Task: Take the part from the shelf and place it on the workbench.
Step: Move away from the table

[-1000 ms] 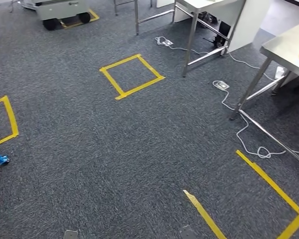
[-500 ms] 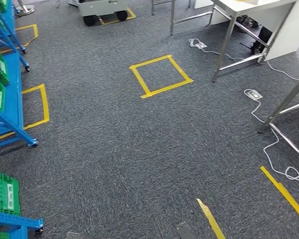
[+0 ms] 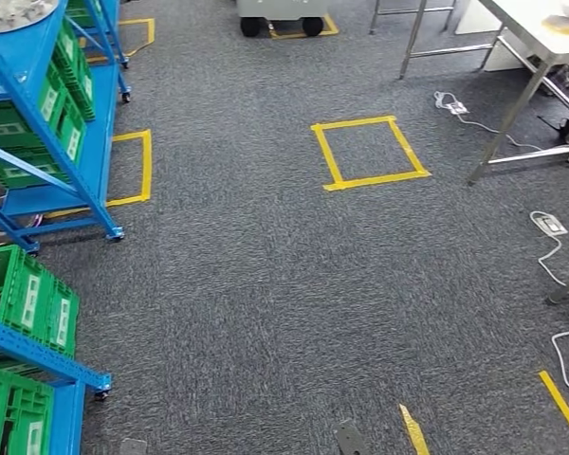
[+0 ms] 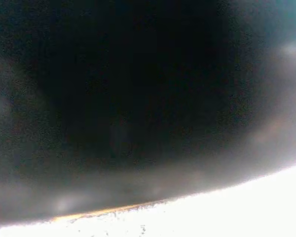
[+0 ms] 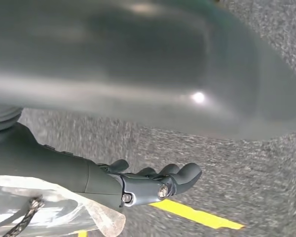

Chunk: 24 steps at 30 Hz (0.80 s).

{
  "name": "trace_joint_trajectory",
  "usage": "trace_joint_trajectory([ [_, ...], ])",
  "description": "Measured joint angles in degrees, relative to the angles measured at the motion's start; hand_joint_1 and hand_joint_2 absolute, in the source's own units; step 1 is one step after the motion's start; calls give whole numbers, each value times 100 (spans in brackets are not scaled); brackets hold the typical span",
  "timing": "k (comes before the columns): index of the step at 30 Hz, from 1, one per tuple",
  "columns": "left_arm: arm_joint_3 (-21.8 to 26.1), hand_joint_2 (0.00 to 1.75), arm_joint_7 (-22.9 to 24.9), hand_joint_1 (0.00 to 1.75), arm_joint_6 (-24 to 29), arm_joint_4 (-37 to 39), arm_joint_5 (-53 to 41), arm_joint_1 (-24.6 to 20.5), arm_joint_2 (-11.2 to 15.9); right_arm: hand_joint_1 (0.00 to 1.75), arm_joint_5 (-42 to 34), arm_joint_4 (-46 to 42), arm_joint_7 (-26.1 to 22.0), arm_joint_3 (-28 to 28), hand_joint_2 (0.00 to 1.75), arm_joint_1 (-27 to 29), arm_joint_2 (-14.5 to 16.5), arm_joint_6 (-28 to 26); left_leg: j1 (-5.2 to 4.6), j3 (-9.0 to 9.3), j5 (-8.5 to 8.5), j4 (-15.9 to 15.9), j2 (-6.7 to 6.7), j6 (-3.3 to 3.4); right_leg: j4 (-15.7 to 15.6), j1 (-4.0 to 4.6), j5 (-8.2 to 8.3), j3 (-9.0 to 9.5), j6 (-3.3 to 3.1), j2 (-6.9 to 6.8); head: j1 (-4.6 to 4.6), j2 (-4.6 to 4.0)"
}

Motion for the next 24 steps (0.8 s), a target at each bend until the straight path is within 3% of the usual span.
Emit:
trace_joint_trajectory([
  [2, 1, 0, -2, 0, 4, 0, -3, -13, -3, 0, -10, 0, 2, 0, 0, 34, -1, -1, -5, -2, -2, 3, -165, 20, 776, 4, -242, -430, 6, 106, 7, 0],
  [3, 1, 0, -6, 0, 10, 0, -4, -9, -8, 0, -13, 0, 3, 0, 0, 48, -2, -2, -7, 3, -5, 5, -252, 21, 924, 7, -203, -554, 4, 119, 7, 0],
  [4, 2, 0, -14, 0, 22, 0, -13, -3, -16, 0, -19, 0, -4, 0, 0, 58, -2, -5, -7, 11, -8, 7, -340, 19, 827, 8, -42, -569, -4, 132, 6, 0],
  [5, 1, 0, -26, 0, 39, 0, -32, 1, -30, 0, -36, 0, -23, 0, 0, 69, -2, -13, -7, 21, -13, 10, -428, 12, 518, 4, 202, -479, -19, 174, 6, 0],
  [7, -4, 0, -67, 0, 96, 0, -126, 0, -72, 0, -117, 0, -109, -1, 0, 115, -15, -37, -7, 28, -29, 24, -592, -17, -278, -19, 614, -189, -64, 432, 4, -1],
  [9, -14, 0, -109, 0, 163, 0, -232, 2, -130, 0, -212, 0, -213, -3, 0, 186, -38, -52, 1, 2, -33, 34, -732, -82, -667, -25, 713, -13, -101, 618, 3, 0],
  [11, -18, 0, -126, 0, 204, 0, -280, 28, -181, 0, -262, -1, -271, -7, 0, 249, -54, -56, 25, -32, -18, 28, -837, -166, -699, -10, 709, 36, -142, 543, 3, 1],
  [13, -18, 0, -131, 0, 221, 0, -292, 52, -208, 0, -276, -2, -292, -11, 0, 292, -63, -59, 22, -98, -108, 156, -636, -230, -745, -20, 736, 75, -210, 410, -21, 1],
  [15, -20, 0, -142, 0, 226, 0, -321, 35, -226, 0, -310, -2, -321, -14, 0, 325, -67, -43, 9, -355, -428, 710, -271, -275, -777, -25, 737, 109, -265, 226, -55, 0],
  [17, -84, 0, -74, 0, 165, 0, -544, -5, -254, 0, -536, -4, -171, -54, 0, 206, -73, 16, 24, -722, -733, 1456, -124, -313, -774, -14, 719, 117, -288, 35, -65, -1],
  [18, -165, 0, 8, 0, 107, 0, -743, -27, -265, 0, -732, -5, 31, -104, 0, 41, -77, 49, 33, -822, -750, 1648, -102, -323, -771, -11, 715, 115, -291, -41, -68, -1],
  [19, -279, 0, 119, 0, 47, 0, -957, -64, -274, 0, -930, -6, 301, -167, 0, -189, -84, 74, 39, -821, -657, 1634, -86, -326, -768, -10, 712, 114, -288, -104, -70, -1],
  [21, -490, 0, 312, 0, 41, 0, -1075, -181, -292, 0, -1078, -7, 574, -262, 0, -630, -106, 232, 40, -500, -251, 1001, 47, -304, -764, -6, 696, 142, -262, -225, -73, -1],
  [23, -531, 0, 553, 0, 40, -14, -762, -396, -316, 0, -911, -2, 369, -256, 0, -840, -128, 379, 12, -136, -1, 310, 281, -263, -755, 38, 645, 156, -201, -368, -68, -1],
  [24, -509, 0, 746, 0, -46, -41, -584, -545, -302, 0, -820, 11, 199, -233, 0, -850, -118, 339, 1, -58, 24, 148, 333, -236, -755, 66, 618, 165, -171, -450, -52, -1],
])
